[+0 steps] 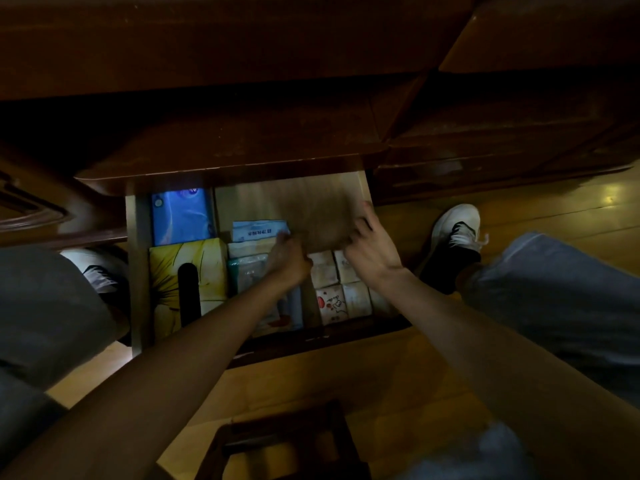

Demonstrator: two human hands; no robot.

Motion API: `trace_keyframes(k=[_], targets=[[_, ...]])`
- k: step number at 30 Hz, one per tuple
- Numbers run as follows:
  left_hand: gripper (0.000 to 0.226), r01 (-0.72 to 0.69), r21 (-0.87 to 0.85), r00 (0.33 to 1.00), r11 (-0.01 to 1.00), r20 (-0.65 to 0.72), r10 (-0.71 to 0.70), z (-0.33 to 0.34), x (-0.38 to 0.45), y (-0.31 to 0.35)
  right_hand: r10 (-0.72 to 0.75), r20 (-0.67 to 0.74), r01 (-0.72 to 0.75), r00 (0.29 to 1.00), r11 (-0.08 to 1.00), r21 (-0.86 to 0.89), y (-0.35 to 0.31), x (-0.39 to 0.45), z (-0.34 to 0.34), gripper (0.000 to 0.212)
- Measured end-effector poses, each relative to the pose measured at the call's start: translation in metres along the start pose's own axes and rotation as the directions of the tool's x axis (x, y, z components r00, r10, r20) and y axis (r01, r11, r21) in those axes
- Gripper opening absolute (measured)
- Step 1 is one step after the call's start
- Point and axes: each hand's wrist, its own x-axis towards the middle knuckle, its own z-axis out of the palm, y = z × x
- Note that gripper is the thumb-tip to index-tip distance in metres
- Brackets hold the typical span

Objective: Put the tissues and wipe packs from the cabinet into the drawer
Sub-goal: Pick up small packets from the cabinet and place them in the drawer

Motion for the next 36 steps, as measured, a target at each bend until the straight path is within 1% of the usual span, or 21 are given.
trace_keyframes(k=[2, 4, 7, 9, 12, 15, 17, 19, 21, 23, 24, 26, 27, 28, 29, 31, 32, 33, 34, 35, 36], targets=[[0.029, 0.035, -0.012, 0.995, 0.999, 0.097, -0.034, 0.006, -0.003, 0.002, -0.004, -0.007, 0.004, 1.0, 1.0, 0.024, -0.002, -0.003, 0.002, 0.029], [0.038, 0.03, -0.058, 0.983, 0.998, 0.183, -0.019, 0.016, -0.01, 0.009, -0.015, 0.019, 0.014, 1.0, 0.999, 0.04, -0.003, -0.005, 0.003, 0.024], [0.053, 0.024, -0.124, 0.98, 0.992, 0.2, 0.001, 0.021, -0.012, 0.011, -0.023, 0.022, 0.021, 0.999, 0.997, 0.074, -0.002, -0.007, 0.005, 0.025], [0.058, 0.105, -0.216, 0.972, 0.971, 0.228, -0.054, 0.015, -0.01, 0.011, -0.02, 0.003, 0.02, 1.0, 0.994, 0.106, -0.001, -0.01, 0.004, 0.029], [0.062, 0.282, -0.427, 0.934, 0.859, 0.326, -0.144, 0.001, -0.012, 0.016, -0.005, -0.013, 0.007, 1.0, 0.986, 0.165, 0.001, -0.018, 0.0, 0.038], [0.067, 0.401, -0.44, 0.892, 0.804, 0.389, -0.232, -0.006, -0.02, 0.028, -0.007, 0.004, 0.005, 1.0, 0.943, 0.333, 0.004, -0.028, -0.005, 0.046], [0.066, 0.363, -0.453, 0.913, 0.814, 0.347, -0.214, -0.012, -0.029, 0.033, 0.0, 0.04, -0.02, 0.999, 0.871, 0.491, 0.007, -0.036, -0.014, 0.049], [0.055, 0.244, -0.48, 0.95, 0.843, 0.292, -0.108, -0.031, -0.037, 0.041, 0.031, 0.049, -0.055, 0.998, 0.785, 0.617, 0.013, -0.046, -0.027, 0.051], [0.042, 0.121, -0.452, 0.98, 0.884, 0.196, -0.033, -0.062, -0.046, 0.054, 0.094, 0.041, -0.096, 0.995, 0.709, 0.699, 0.021, -0.057, -0.045, 0.05], [0.042, 0.022, -0.345, 0.999, 0.938, 0.032, -0.011, -0.102, -0.057, 0.07, 0.176, 0.006, -0.123, 0.984, 0.663, 0.739, 0.033, -0.068, -0.069, 0.049], [0.041, -0.044, -0.271, 0.998, 0.961, -0.06, 0.029, -0.125, -0.064, 0.079, 0.229, -0.033, -0.125, 0.973, 0.642, 0.757, 0.04, -0.073, -0.082, 0.048], [0.033, -0.189, -0.174, 0.964, 0.966, -0.221, 0.148, -0.172, -0.089, 0.099, 0.352, -0.138, -0.105, 0.926, 0.59, 0.801, 0.057, -0.087, -0.115, 0.042], [0.028, -0.256, -0.12, 0.931, 0.959, -0.298, 0.212, -0.197, -0.107, 0.11, 0.415, -0.196, -0.082, 0.889, 0.565, 0.821, 0.068, -0.097, -0.134, 0.038], [0.023, -0.317, -0.032, 0.875, 0.948, -0.394, 0.28, -0.221, -0.127, 0.121, 0.473, -0.263, -0.048, 0.841, 0.548, 0.835, 0.079, -0.106, -0.154, 0.035], [0.02, -0.369, 0.082, 0.788, 0.926, -0.501, 0.358, -0.245, -0.147, 0.131, 0.526, -0.342, 0.0, 0.779, 0.546, 0.838, 0.091, -0.115, -0.175, 0.031], [0.017, -0.449, 0.294, 0.53, 0.844, -0.672, 0.517, -0.291, -0.183, 0.155, 0.608, -0.498, 0.091, 0.618, 0.574, 0.814, 0.116, -0.13, -0.218, 0.026], [0.016, -0.476, 0.37, 0.395, 0.798, -0.721, 0.57, -0.313, -0.199, 0.168, 0.639, -0.553, 0.119, 0.534, 0.591, 0.798, 0.128, -0.137, -0.241, 0.025], [0.016, -0.49, 0.424, 0.286, 0.761, -0.747, 0.6, -0.335, -0.211, 0.181, 0.658, -0.601, 0.138, 0.454, 0.614, 0.777, 0.14, -0.142, -0.263, 0.023], [0.016, -0.493, 0.464, 0.214, 0.736, -0.755, 0.62, -0.357, -0.219, 0.193, 0.662, -0.646, 0.143, 0.379, 0.648, 0.748, 0.151, -0.146, -0.284, 0.023], [0.017, -0.484, 0.492, 0.178, 0.723, -0.754, 0.632, -0.376, -0.223, 0.205, 0.658, -0.685, 0.132, 0.313, 0.684, 0.718, 0.162, -0.148, -0.303, 0.023], [0.017, -0.466, 0.51, 0.17, 0.723, -0.75, 0.639, -0.394, -0.224, 0.216, 0.65, -0.712, 0.107, 0.266, 0.714, 0.692, 0.173, -0.147, -0.32, 0.024]])
